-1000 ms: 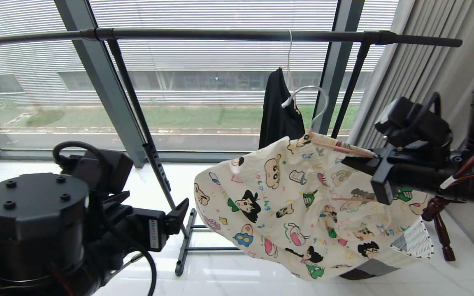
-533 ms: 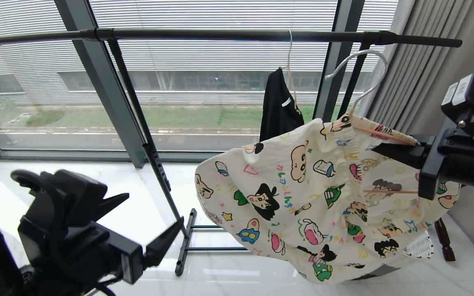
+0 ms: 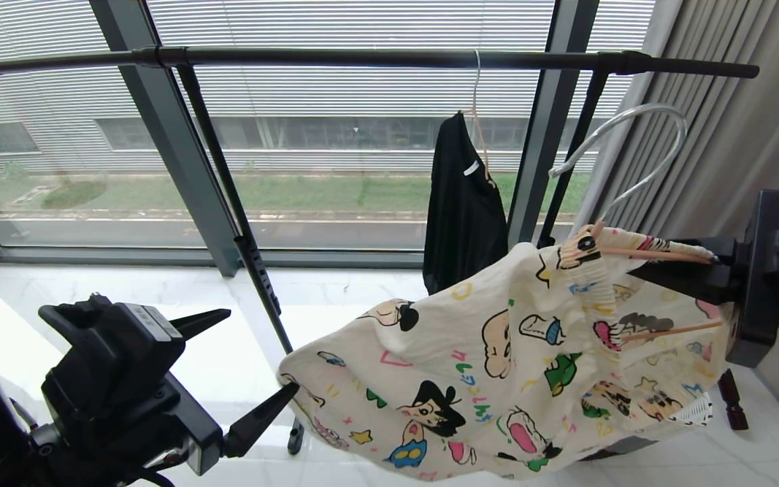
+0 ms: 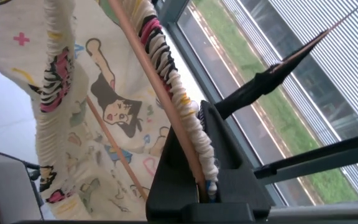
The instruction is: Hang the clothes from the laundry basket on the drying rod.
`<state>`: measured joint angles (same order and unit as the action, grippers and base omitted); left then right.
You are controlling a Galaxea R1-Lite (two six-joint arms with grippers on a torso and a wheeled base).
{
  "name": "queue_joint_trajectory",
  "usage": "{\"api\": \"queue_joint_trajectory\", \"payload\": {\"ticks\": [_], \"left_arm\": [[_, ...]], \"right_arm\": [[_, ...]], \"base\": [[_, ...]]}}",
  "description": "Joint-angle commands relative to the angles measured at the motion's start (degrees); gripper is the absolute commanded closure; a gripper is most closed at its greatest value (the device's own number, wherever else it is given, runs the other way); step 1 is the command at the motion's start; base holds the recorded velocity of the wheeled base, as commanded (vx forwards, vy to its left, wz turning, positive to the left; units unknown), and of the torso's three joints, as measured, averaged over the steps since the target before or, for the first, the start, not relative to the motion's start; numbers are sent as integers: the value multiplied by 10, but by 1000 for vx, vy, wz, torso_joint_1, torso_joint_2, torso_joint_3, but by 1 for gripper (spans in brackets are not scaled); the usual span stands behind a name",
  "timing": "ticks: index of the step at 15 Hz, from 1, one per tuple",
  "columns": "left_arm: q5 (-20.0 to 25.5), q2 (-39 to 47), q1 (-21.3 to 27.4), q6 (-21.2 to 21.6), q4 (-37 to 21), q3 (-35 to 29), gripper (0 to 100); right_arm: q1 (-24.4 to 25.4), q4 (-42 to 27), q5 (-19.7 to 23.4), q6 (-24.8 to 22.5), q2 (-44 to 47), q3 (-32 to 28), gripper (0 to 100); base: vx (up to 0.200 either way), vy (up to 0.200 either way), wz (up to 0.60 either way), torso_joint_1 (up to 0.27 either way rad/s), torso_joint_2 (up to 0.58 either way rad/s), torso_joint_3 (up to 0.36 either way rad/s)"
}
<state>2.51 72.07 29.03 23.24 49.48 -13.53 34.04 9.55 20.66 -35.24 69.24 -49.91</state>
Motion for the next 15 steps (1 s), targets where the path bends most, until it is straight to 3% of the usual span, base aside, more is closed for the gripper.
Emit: {"api": "queue_joint_trajectory", "payload": {"ticks": [1,2,4,10,12,15], "left_arm": [[1,51,2,1,35,-5,0],[9,51,7,12,46,2,0],[86,42,4,73,47,30,0],[103,36,4,78,47,30,0],[107,26,3,78,47,36,0],[107,16,4,78,47,36,0]], "right_arm": [[20,1,-2,-1,-8,-3,100],[21,1,-4,-1,-9,-3,100],[21,1,-9,-1,-10,-2,100],[21,1,-11,-1,-9,0,100],[-19,3,-12,0,-5,3,100],[-20,5,-12,-1,0,1,100]], "base": [[0,0,0,0,0,0],[0,0,0,0,0,0],[0,0,0,0,0,0],[0,0,0,0,0,0],[0,0,0,0,0,0],[0,0,0,0,0,0]]}}
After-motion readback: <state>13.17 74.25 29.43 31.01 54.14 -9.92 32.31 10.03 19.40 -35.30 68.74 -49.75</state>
